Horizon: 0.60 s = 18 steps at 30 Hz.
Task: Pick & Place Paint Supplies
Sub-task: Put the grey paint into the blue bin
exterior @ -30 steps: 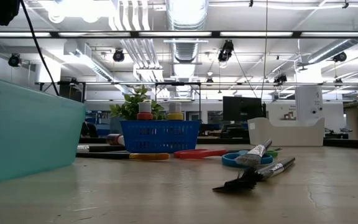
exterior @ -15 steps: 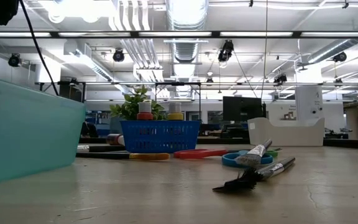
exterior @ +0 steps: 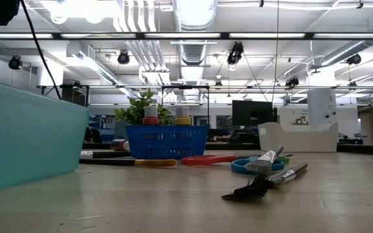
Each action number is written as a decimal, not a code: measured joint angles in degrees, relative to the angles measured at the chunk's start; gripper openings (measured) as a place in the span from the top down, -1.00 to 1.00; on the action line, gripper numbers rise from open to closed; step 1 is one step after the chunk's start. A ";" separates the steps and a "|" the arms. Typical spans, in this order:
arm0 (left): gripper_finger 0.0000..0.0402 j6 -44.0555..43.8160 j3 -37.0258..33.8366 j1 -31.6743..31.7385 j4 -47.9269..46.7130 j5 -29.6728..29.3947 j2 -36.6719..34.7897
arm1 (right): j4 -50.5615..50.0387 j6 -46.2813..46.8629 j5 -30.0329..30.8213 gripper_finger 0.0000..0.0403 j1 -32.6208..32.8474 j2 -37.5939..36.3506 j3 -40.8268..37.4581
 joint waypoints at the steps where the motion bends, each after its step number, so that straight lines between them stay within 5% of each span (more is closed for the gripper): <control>1: 0.21 1.11 0.00 0.00 -0.24 0.32 0.00 | 0.05 0.00 0.04 0.44 0.02 0.00 0.00; 11: -0.56 22.78 -3.66 -0.05 -11.85 -5.58 -4.04 | 8.56 -9.29 6.39 0.44 0.89 0.04 0.00; 18: -0.77 32.39 -4.00 -2.48 -24.54 -17.15 -13.90 | 3.54 -6.57 13.69 0.44 0.47 -1.79 -0.11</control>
